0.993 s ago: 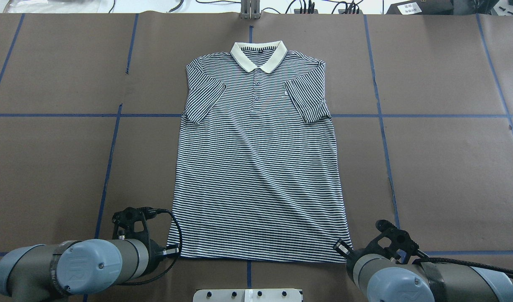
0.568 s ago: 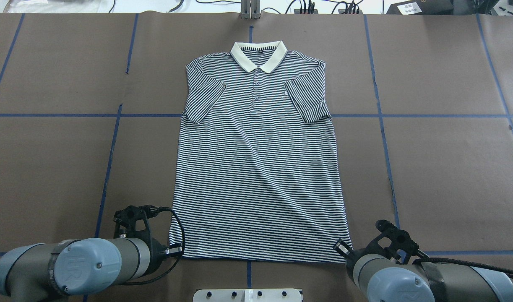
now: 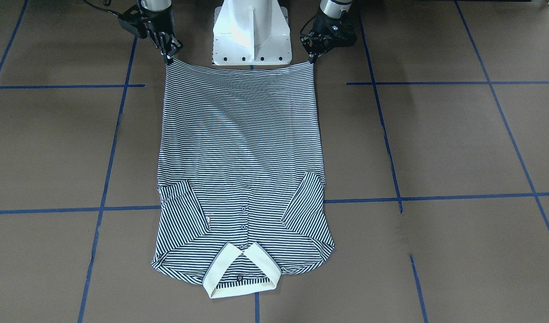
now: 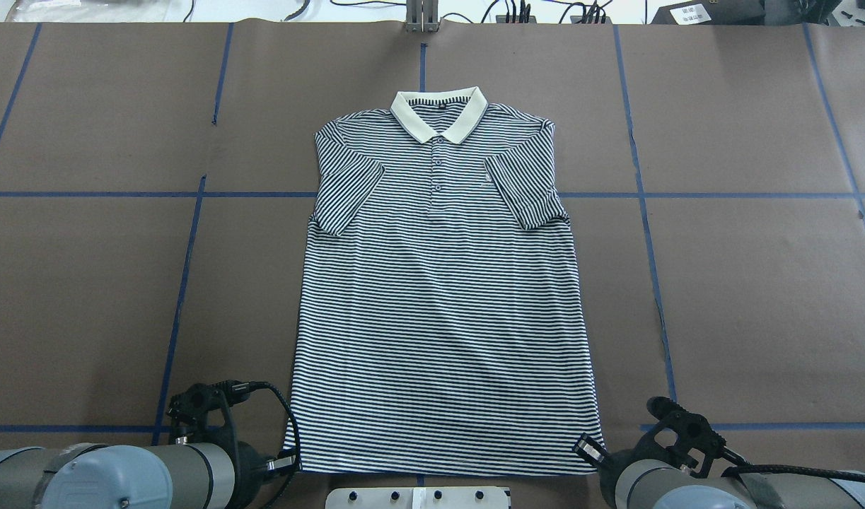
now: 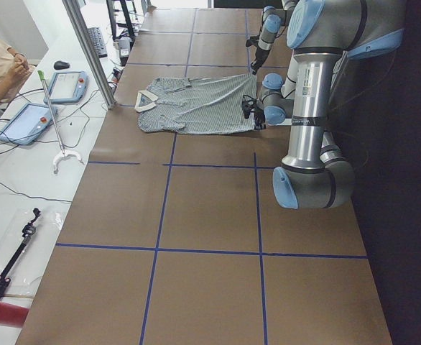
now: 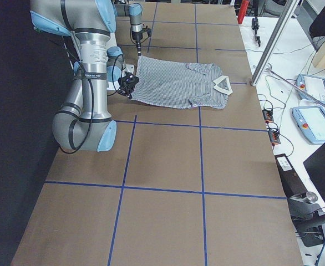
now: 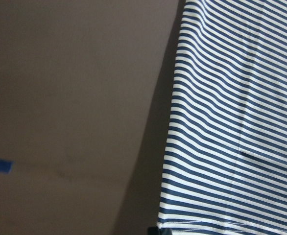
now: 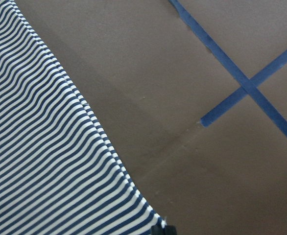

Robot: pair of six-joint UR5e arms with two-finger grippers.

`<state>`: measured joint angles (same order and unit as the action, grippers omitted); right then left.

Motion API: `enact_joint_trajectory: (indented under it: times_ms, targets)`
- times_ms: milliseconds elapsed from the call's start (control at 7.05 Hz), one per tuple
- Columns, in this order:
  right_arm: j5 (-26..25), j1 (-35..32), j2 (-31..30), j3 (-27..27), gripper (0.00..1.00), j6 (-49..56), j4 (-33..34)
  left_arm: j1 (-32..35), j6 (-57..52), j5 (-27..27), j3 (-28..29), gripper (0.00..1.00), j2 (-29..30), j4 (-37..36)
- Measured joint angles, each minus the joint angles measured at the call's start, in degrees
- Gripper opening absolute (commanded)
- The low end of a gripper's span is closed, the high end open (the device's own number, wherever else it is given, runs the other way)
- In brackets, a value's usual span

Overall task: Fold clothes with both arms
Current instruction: 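Lift the hem with both grippers and fold it toward the collar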

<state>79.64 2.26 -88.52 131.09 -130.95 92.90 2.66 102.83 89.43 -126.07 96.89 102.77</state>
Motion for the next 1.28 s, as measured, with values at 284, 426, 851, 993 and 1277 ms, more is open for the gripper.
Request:
enact_joint_trajectory:
  times_ms: [284, 426, 851, 993, 1277]
  targets:
    - [-0.18, -0.05, -2.03, 3.99, 0.0, 0.07, -0.01, -0.94, 2.33, 0.29, -4.22, 0.0, -0.16, -2.14]
    - [-0.18, -1.75, -2.4, 6.08, 0.0, 0.3, 0.0, -0.8, 3.25, 0.44, -5.68, 0.0, -0.02, -2.48]
    - [0.23, -10.82, 2.82, 6.81, 0.0, 6.44, -0.03, 7.48, 1.39, 0.51, -5.08, 0.0, 2.72, -2.99]
    - [1.31, -15.19, 5.24, 4.2, 0.0, 11.8, -0.05, 12.0, -1.15, 0.55, -0.53, 0.0, 6.98, -3.04]
    - [6.03, -25.14, 13.21, -6.92, 0.0, 22.56, -0.38, 20.03, -6.18, 0.65, 10.41, 0.0, 15.25, -2.61]
